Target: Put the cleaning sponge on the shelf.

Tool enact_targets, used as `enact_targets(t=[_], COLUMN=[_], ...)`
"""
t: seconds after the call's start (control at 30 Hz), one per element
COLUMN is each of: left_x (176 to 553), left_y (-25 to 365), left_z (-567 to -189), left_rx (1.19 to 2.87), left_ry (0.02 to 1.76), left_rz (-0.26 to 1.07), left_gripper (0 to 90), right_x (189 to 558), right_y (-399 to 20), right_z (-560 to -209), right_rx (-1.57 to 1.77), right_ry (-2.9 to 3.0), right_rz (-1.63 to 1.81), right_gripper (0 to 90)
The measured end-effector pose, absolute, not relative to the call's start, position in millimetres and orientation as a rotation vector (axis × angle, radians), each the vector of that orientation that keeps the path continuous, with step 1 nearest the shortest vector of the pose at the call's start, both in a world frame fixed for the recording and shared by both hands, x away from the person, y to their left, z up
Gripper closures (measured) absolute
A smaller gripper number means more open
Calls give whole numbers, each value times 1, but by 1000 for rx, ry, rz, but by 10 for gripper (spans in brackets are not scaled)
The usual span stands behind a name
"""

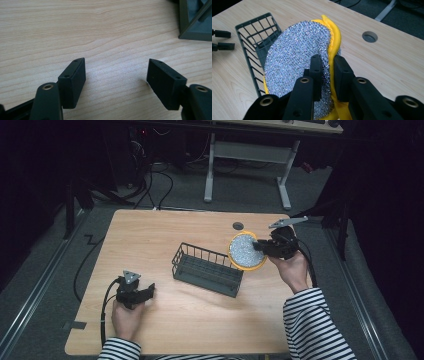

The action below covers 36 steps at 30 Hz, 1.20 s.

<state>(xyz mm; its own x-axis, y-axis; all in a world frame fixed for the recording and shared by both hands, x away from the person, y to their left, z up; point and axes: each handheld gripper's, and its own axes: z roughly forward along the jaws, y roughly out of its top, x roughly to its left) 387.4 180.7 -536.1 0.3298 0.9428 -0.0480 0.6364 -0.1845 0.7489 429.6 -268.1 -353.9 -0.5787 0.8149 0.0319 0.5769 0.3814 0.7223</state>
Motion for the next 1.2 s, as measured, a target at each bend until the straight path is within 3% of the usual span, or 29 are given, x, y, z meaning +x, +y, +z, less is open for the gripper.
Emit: enact_targets(t=[0.5, 1.2], left_x=[387, 387], left_y=[180, 179], left_z=[-536, -536], left_rx=[1918, 1927], left_ry=[1383, 1378], left_rz=[576, 578], left_gripper=[321, 321], right_x=[442, 445], right_y=[-228, -217], right_z=[-372, -391], right_rx=[1141, 1117], right_ry=[2380, 2438], right_rz=[976, 973], right_gripper=[785, 767])
